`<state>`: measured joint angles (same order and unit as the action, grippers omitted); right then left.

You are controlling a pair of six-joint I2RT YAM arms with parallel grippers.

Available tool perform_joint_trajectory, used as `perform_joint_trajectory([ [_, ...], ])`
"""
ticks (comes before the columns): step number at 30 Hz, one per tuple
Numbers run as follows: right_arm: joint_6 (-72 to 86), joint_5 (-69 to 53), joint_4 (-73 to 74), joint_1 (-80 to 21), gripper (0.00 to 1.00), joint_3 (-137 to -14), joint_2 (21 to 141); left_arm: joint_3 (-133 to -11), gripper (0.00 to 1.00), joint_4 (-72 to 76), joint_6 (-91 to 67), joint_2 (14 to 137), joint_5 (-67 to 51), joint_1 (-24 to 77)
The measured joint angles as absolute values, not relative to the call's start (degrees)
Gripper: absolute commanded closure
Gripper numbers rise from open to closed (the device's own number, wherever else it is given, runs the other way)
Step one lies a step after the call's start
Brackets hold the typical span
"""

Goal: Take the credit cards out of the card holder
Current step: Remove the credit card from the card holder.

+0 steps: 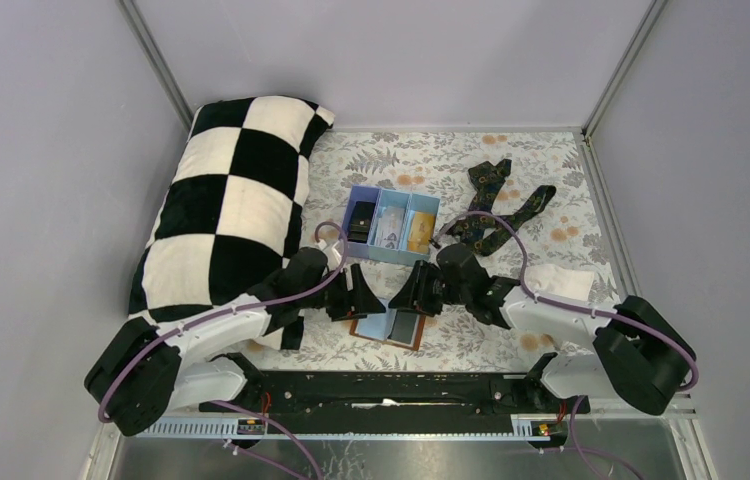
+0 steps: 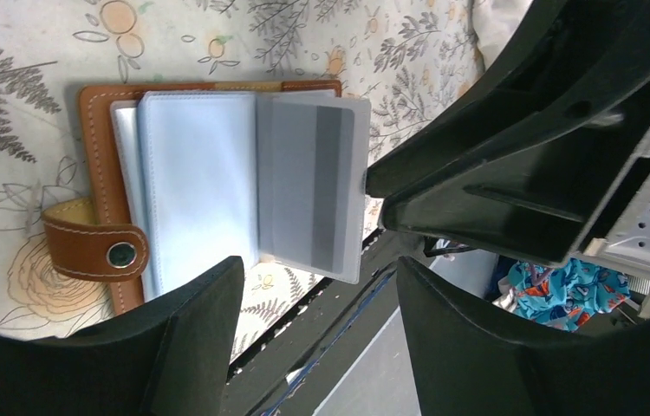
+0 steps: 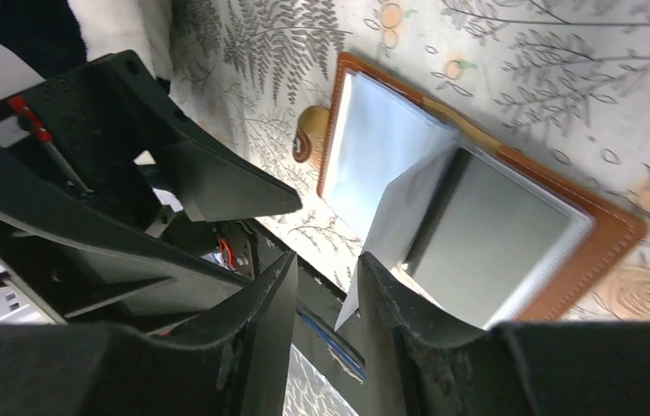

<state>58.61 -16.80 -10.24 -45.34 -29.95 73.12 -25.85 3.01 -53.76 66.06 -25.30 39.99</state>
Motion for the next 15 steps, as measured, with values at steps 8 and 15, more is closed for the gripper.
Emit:
perform_joint_trajectory([
  [8, 58.5, -17.3, -13.5, -47.9, 0.62, -34.9, 82.6, -27.5, 0.30, -3.7, -52.6, 64.4, -24.3, 38.7],
  [15, 58.3, -17.6, -14.5, -50.9, 0.61, -39.3, 90.4, -31.6, 0.30, -7.5, -51.0, 61.8, -22.2, 38.2],
])
